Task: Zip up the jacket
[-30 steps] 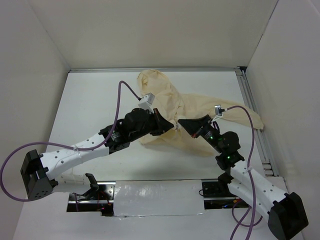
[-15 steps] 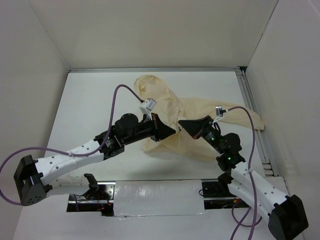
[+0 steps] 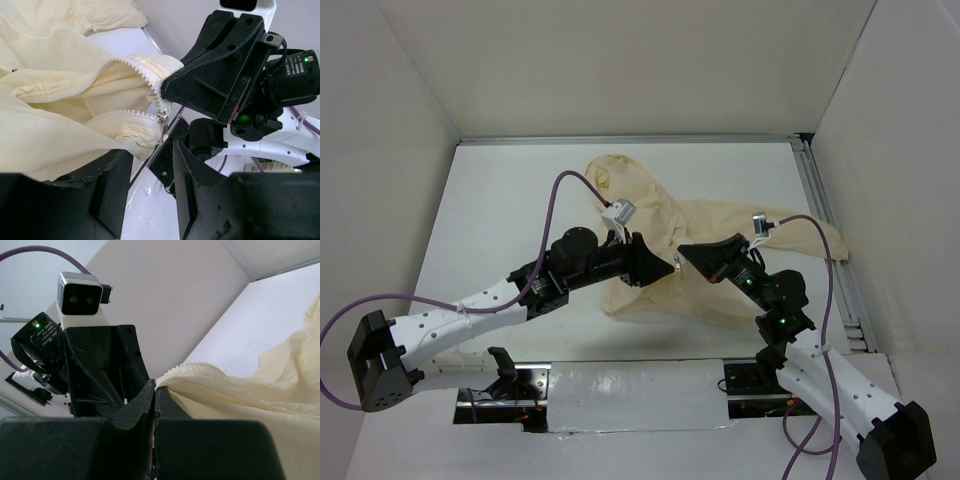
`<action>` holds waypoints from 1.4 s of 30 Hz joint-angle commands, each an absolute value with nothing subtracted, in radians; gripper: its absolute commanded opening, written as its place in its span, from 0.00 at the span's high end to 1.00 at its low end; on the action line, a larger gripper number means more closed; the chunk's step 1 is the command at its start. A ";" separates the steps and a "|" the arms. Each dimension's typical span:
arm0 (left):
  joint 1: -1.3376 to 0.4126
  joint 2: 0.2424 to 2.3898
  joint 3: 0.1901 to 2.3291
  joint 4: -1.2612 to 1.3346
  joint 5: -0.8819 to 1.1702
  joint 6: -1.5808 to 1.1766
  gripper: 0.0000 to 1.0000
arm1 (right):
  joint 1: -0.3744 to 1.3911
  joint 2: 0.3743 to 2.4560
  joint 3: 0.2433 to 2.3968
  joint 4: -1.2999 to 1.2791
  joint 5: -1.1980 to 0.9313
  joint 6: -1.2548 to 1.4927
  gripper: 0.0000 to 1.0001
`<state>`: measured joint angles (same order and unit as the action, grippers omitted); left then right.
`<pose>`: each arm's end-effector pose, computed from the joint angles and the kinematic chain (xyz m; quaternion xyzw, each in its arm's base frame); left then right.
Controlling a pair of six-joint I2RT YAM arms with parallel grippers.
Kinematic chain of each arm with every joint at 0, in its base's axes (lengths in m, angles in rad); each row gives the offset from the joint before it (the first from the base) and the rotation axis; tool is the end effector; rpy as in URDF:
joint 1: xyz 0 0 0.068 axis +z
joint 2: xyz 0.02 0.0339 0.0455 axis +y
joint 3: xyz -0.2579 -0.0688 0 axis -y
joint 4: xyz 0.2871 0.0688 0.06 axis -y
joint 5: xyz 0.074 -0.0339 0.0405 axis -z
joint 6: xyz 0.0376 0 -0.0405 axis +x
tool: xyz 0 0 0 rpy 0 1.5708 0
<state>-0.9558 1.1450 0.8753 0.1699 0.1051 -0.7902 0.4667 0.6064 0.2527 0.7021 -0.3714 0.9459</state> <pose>0.1797 -0.2612 0.3186 0.0964 0.7350 -0.5384 0.4007 0.1731 0.1025 0.2545 -0.0130 0.5838 0.6030 0.5436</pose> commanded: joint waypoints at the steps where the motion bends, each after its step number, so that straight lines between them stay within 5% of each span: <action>1: -0.956 1.131 0.904 0.221 0.106 -0.785 0.51 | 0.465 0.598 0.282 0.713 -0.394 0.940 1.00; 11: -0.954 1.158 0.896 0.284 0.123 -0.784 0.55 | 0.466 0.637 0.261 0.798 -0.416 1.008 1.00; 18: -0.950 1.140 0.847 0.354 0.115 -0.801 0.82 | 0.468 0.621 0.252 0.795 -0.408 1.017 1.00; 28: -0.948 1.155 0.847 0.388 0.147 -0.785 0.77 | 0.486 0.630 0.259 0.775 -0.408 1.002 1.00; 33: -0.948 1.166 0.828 0.443 0.195 -0.746 1.00 | 0.495 0.635 0.256 0.791 -0.390 1.018 1.00; 42: -0.950 1.175 0.776 0.431 0.271 -0.700 1.00 | 0.494 0.647 0.314 0.789 -0.275 1.106 1.00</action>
